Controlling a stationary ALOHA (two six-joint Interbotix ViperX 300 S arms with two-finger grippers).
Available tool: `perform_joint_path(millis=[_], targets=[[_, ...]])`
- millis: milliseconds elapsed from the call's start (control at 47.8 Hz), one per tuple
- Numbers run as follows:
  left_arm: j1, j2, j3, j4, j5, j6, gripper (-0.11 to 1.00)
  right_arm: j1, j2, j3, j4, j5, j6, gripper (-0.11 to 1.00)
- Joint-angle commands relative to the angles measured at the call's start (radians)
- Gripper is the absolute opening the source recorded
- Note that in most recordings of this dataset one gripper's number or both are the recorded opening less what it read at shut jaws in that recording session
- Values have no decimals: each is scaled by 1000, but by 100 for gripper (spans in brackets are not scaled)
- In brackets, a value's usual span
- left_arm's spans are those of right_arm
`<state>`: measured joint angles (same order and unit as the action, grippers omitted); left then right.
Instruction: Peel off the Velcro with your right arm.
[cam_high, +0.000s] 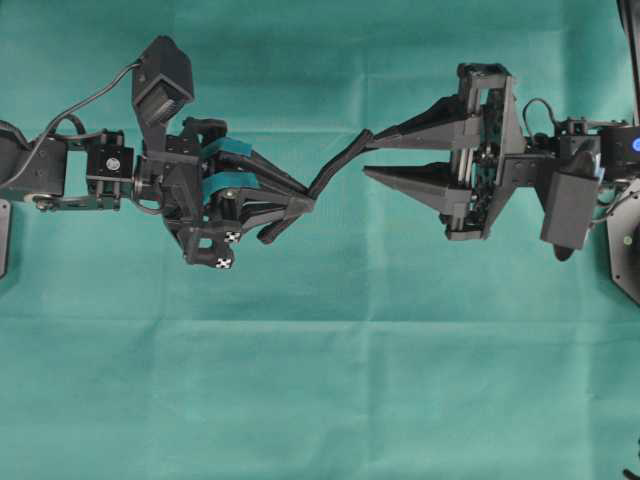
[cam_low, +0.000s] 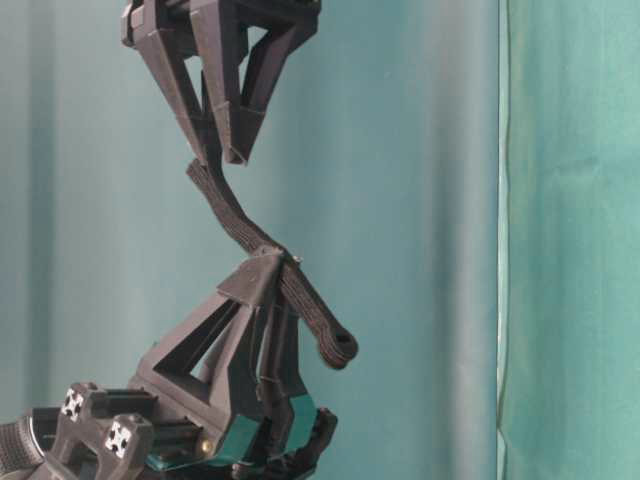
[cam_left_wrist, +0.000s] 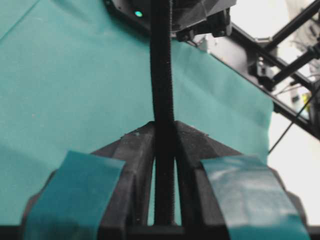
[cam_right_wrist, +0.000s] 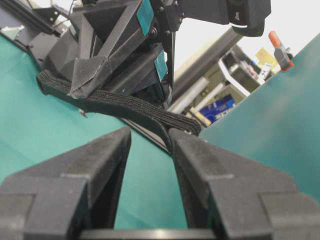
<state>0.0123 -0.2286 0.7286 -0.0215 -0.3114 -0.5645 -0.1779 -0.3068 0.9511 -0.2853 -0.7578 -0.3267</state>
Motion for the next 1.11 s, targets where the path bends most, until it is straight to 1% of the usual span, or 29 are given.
perform_joint_path(millis=[0, 167, 293, 376, 481, 544, 1087], targets=[[3, -9, -9, 0, -9, -2, 10, -3, -2, -26, 2, -9, 2, 6], [3, -9, -8, 0, -9, -2, 10, -3, 3, -29, 2, -9, 0, 6], [3, -9, -8, 0, -9, -2, 10, -3, 3, -28, 2, -21, 0, 4], [3, -9, -8, 0, -9, -2, 10, -5, 2, -26, 2, -32, 0, 0], [3, -9, -8, 0, -9, -2, 10, -6, 3, -25, 2, -35, 0, -8], [3, -9, -8, 0, -9, -2, 10, -8, 3, -21, 2, -37, 0, -10], [3, -9, -9, 0, -25, -2, 10, 2, 14, -14, 0, -31, 9, -10]])
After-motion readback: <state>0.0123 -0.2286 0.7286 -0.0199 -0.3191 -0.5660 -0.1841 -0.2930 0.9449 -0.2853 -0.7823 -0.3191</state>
